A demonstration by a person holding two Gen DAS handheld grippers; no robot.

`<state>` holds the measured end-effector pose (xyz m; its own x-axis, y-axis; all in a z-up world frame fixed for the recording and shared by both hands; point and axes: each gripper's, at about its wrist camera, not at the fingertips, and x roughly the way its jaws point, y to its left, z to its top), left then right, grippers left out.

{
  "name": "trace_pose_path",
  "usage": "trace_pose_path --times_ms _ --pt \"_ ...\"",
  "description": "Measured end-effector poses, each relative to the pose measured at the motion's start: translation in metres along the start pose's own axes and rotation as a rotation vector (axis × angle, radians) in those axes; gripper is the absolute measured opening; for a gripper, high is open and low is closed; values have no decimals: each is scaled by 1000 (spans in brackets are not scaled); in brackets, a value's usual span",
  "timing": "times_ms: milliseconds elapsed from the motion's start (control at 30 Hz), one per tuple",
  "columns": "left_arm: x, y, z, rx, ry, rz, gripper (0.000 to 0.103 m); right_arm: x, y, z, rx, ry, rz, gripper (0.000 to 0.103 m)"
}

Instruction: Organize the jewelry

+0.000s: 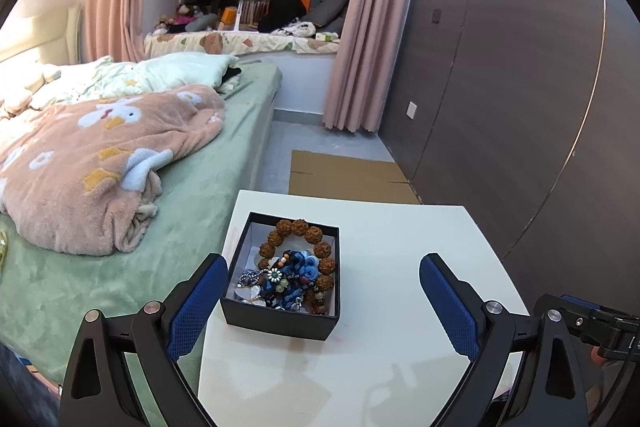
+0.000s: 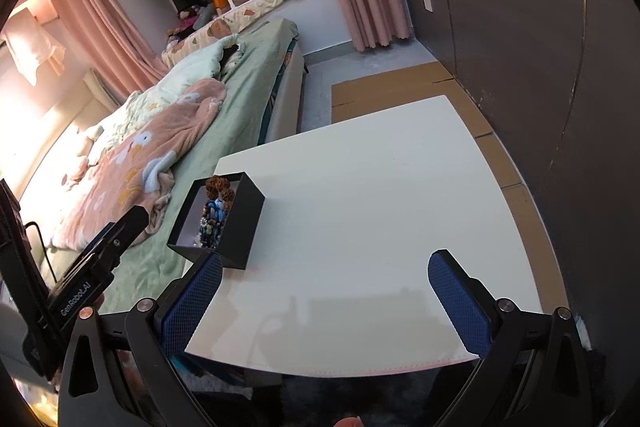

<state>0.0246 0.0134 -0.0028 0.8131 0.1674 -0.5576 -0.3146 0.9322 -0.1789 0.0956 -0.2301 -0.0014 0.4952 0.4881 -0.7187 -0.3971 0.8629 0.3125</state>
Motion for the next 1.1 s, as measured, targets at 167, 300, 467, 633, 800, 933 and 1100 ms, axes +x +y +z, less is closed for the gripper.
trace_pose_path --times_ms 167,300,467,633,800,933,1100 --pt "-1 0 1 16 -4 13 97 2 -2 1 -6 4 -16 103" --pt "-1 1 0 12 -3 10 97 2 -3 1 5 6 -12 103" --pt "-2 0 0 16 -18 10 97 3 -3 1 3 12 -5 103" --pt "-1 -1 -1 17 -8 10 97 2 0 1 -3 12 -3 103" --pt "-3 -3 -2 25 -17 13 97 3 1 0 -2 15 -3 103" --pt "-3 -4 -2 28 -21 17 97 4 1 0 4 20 -6 103" --pt "-3 -5 -2 27 -19 19 97 4 2 0 9 22 -4 103"
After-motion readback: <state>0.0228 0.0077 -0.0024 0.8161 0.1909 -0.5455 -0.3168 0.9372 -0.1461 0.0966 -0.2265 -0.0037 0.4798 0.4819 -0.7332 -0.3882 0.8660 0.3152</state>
